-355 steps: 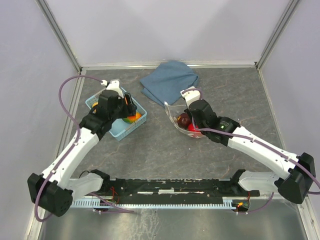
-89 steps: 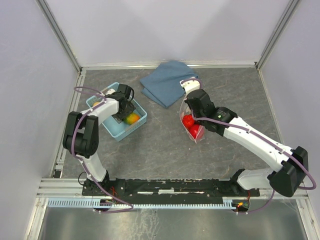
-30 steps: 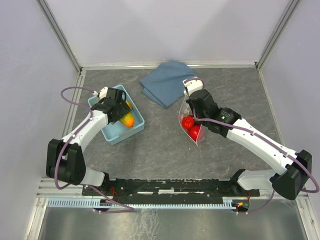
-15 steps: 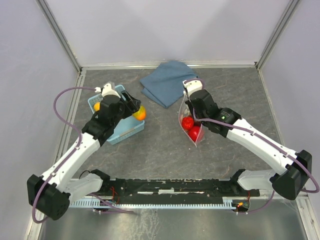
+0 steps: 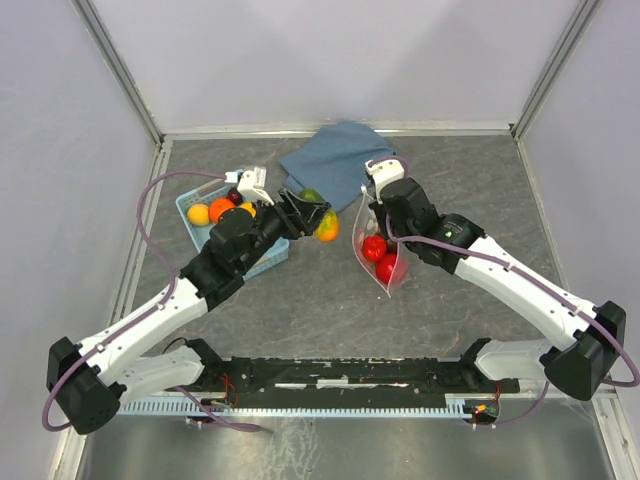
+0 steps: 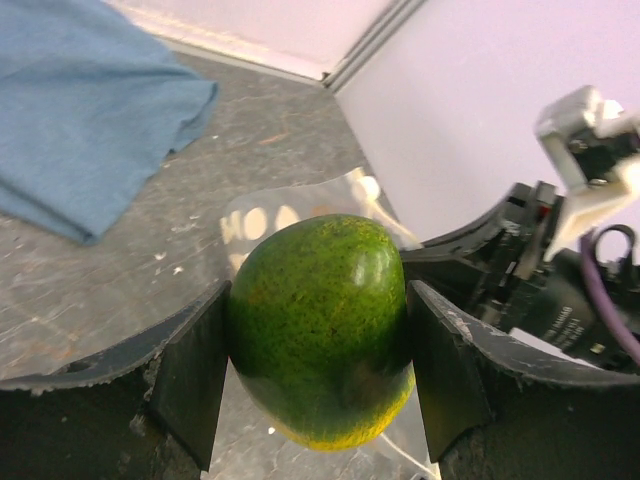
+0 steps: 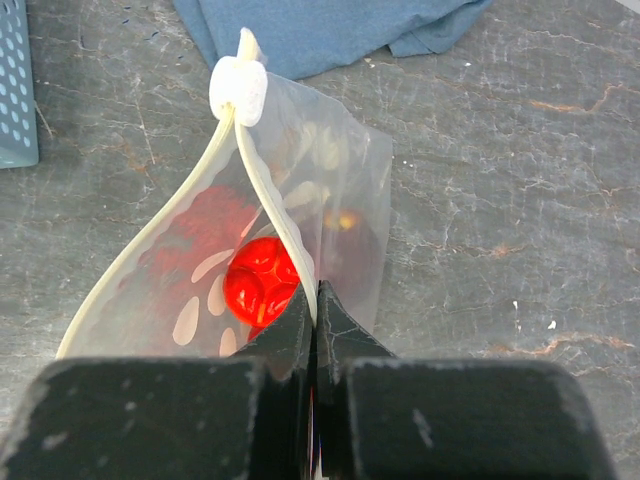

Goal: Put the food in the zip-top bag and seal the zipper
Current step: Place the fake fruit in the zipper food storage bag.

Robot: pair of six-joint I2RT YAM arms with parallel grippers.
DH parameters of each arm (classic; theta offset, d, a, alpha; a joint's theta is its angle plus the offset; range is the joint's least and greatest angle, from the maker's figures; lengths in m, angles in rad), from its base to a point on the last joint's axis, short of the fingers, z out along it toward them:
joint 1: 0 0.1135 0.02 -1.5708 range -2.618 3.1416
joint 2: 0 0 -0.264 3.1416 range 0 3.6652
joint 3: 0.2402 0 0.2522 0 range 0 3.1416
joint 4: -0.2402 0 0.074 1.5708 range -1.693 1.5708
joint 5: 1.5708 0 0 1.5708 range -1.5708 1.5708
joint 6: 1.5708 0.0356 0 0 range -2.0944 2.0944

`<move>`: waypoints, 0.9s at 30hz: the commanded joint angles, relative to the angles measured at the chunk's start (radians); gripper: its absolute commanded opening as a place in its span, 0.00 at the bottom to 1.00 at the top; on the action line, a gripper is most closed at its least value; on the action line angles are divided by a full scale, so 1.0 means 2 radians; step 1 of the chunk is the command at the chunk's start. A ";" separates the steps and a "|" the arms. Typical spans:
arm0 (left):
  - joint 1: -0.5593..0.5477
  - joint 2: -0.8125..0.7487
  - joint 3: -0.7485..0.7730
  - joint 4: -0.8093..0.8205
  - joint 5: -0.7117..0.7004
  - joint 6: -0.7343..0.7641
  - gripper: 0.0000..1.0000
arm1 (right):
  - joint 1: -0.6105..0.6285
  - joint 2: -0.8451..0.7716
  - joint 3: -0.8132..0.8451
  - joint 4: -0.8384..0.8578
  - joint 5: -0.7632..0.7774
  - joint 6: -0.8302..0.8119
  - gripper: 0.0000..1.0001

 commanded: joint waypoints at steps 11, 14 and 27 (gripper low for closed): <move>-0.083 0.037 -0.021 0.231 0.026 0.122 0.20 | -0.001 -0.018 0.033 0.007 -0.041 0.023 0.02; -0.093 0.050 -0.036 0.273 0.044 0.166 0.18 | -0.001 -0.018 0.034 0.007 -0.048 0.027 0.02; -0.105 0.094 -0.098 0.392 0.098 0.360 0.15 | -0.001 -0.017 0.039 -0.003 -0.055 0.027 0.02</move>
